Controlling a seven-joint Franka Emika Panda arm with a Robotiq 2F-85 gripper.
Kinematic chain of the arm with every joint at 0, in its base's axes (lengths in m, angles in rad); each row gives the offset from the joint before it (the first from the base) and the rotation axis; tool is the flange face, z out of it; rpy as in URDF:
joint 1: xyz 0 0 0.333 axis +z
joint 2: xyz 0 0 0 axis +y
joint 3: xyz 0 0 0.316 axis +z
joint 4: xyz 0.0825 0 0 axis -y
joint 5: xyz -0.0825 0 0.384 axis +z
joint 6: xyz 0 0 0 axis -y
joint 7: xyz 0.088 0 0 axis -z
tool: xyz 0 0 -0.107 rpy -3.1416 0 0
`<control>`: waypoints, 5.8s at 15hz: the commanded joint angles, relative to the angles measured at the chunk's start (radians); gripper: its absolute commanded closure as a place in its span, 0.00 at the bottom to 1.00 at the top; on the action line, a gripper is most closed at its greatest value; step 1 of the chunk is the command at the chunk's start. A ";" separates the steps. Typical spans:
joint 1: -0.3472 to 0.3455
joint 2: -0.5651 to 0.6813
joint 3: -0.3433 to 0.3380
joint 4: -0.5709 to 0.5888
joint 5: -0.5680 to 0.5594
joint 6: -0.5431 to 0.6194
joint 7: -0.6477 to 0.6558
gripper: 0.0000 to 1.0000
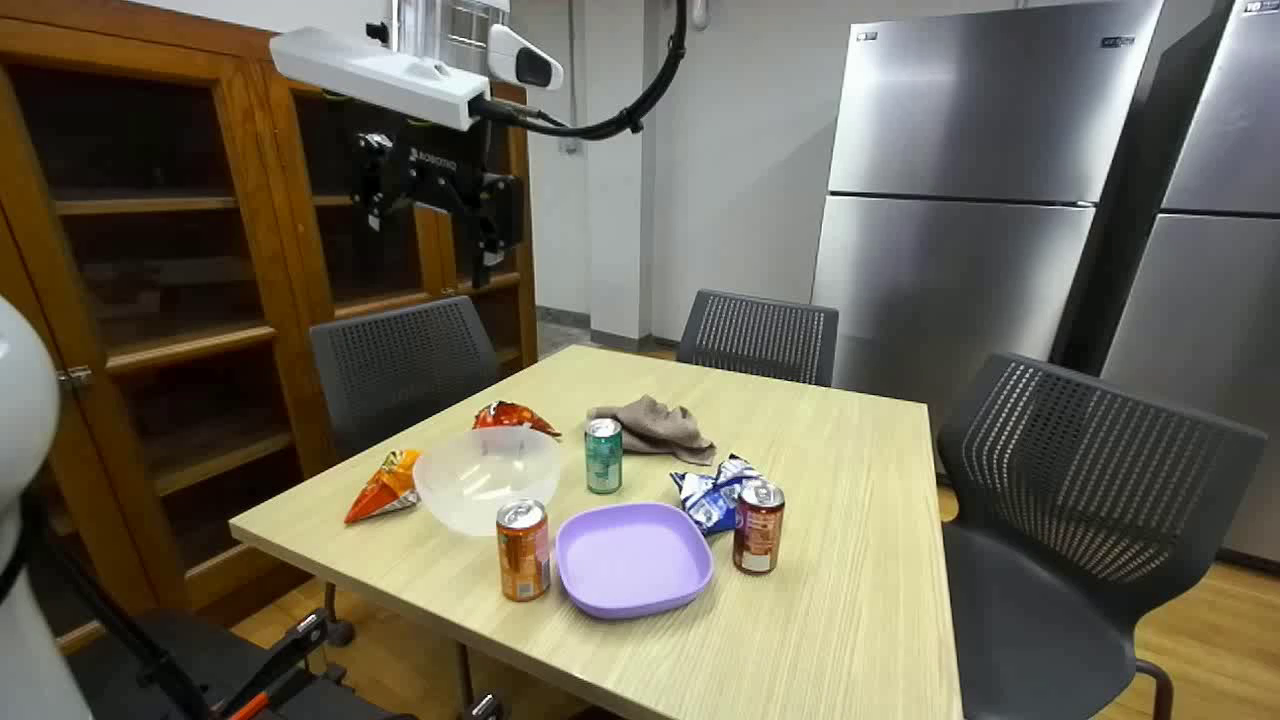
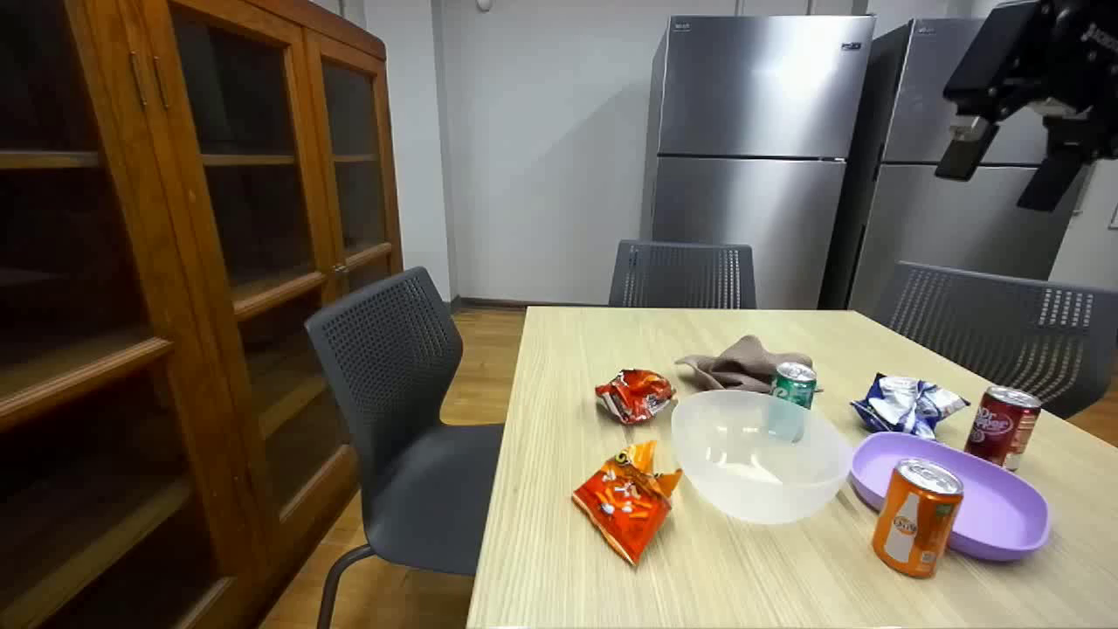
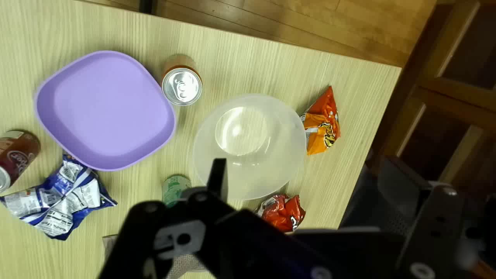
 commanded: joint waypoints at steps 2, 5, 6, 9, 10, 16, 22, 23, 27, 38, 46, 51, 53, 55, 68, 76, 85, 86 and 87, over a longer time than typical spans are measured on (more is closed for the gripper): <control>-0.017 0.003 0.016 0.002 0.010 -0.004 -0.008 0.00; -0.017 0.003 0.016 0.002 0.010 -0.004 -0.008 0.00; -0.017 0.003 0.016 0.002 0.010 -0.004 -0.008 0.00; -0.017 0.003 0.016 0.002 0.010 -0.004 -0.008 0.00; -0.017 0.003 0.016 0.002 0.010 -0.004 -0.008 0.00; -0.007 0.007 0.048 -0.008 0.016 0.005 0.021 0.00; 0.029 0.024 0.107 -0.004 0.028 0.003 0.028 0.00; 0.036 0.030 0.118 -0.003 0.030 0.005 0.030 0.00; 0.070 0.061 0.152 0.007 0.044 0.006 0.037 0.00; 0.167 0.239 0.248 0.041 0.063 0.091 0.012 0.00; 0.171 0.469 0.330 0.121 0.032 0.213 0.046 0.00; 0.160 0.509 0.345 0.117 0.045 0.222 0.022 0.00; 0.159 0.516 0.345 0.117 0.045 0.222 0.022 0.00; 0.158 0.511 0.344 0.117 0.045 0.222 0.022 0.00; 0.177 0.654 0.416 0.184 -0.112 0.221 0.079 0.00; 0.185 0.812 0.438 0.280 -0.176 0.289 0.177 0.00; 0.203 0.976 0.403 0.393 -0.387 0.348 0.260 0.00; 0.207 0.994 0.397 0.404 -0.405 0.361 0.277 0.00; 0.212 1.012 0.389 0.414 -0.422 0.373 0.293 0.00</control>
